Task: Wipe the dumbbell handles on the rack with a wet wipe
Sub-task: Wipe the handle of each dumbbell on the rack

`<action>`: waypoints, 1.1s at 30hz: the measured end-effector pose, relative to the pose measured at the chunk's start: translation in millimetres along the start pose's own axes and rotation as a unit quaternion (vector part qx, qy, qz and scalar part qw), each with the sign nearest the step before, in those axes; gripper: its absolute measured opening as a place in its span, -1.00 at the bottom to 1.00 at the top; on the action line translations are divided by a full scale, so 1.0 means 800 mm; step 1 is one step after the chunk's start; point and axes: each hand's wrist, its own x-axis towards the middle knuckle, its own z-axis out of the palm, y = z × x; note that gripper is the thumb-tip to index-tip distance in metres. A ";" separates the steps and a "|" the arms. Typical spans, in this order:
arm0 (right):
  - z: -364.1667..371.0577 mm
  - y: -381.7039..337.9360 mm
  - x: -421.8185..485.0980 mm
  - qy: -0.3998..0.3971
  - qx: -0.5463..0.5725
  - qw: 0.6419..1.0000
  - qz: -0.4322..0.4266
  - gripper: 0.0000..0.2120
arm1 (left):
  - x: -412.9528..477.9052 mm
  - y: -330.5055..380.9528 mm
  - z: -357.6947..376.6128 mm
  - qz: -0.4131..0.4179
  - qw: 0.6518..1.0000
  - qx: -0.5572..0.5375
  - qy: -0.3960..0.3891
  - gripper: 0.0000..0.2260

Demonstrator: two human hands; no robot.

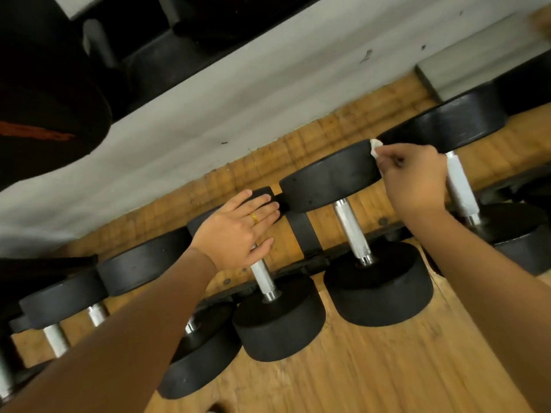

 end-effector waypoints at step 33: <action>-0.014 -0.024 0.000 -0.033 -0.014 0.996 -0.078 -0.85 | 0.003 0.001 0.008 0.006 0.998 0.009 0.058 -0.56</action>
